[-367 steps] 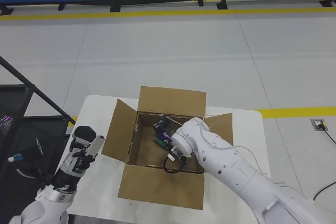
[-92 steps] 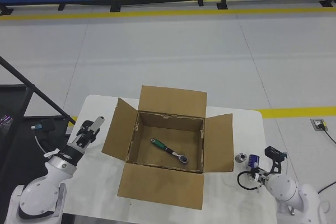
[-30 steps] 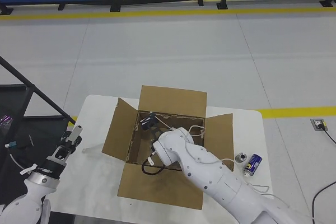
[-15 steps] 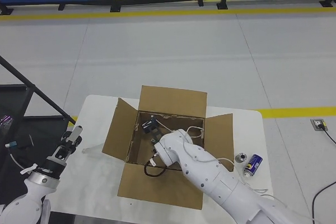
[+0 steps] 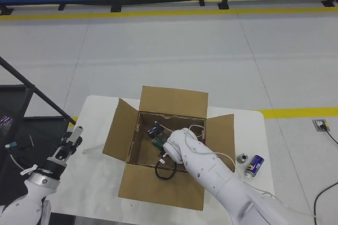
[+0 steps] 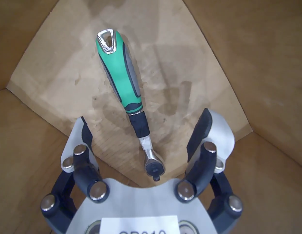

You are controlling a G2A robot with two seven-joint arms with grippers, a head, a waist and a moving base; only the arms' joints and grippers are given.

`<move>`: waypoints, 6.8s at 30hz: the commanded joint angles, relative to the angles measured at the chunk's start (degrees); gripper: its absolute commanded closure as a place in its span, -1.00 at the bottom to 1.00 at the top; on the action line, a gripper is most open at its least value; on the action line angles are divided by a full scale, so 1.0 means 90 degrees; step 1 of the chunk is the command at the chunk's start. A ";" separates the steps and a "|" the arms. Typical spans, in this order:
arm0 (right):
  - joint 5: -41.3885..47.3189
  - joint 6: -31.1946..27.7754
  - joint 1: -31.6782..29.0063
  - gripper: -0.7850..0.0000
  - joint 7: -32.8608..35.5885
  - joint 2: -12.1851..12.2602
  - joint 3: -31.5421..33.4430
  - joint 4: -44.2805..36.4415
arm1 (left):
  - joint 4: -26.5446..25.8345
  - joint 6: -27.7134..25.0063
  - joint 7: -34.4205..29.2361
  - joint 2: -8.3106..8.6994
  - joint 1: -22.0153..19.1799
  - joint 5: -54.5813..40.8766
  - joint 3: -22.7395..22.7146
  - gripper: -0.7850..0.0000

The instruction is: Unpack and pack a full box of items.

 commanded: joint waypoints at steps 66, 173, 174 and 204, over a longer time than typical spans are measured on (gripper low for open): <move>-0.0179 -0.0306 0.0517 1.00 -0.0656 -0.0763 0.0237 0.1268 | 0.0000 0.0000 0.0000 0.0000 0.0000 0.0000 0.0000 -1.00; 0.0066 -0.0402 -0.7712 -1.00 0.1016 0.2074 0.8207 -1.0653 | 0.0000 0.0000 0.0000 0.0000 0.0000 0.0000 0.0000 -1.00; 0.0066 -0.0402 -0.7712 -1.00 0.1016 0.2074 0.8207 -1.0653 | 0.0000 0.0000 0.0000 0.0000 0.0000 0.0000 0.0000 -1.00; 0.2252 -0.0628 -0.4578 -1.00 0.1695 0.2363 0.7276 -0.7218 | -0.0069 -0.0140 0.0495 0.0015 0.0281 0.0149 0.0180 -1.00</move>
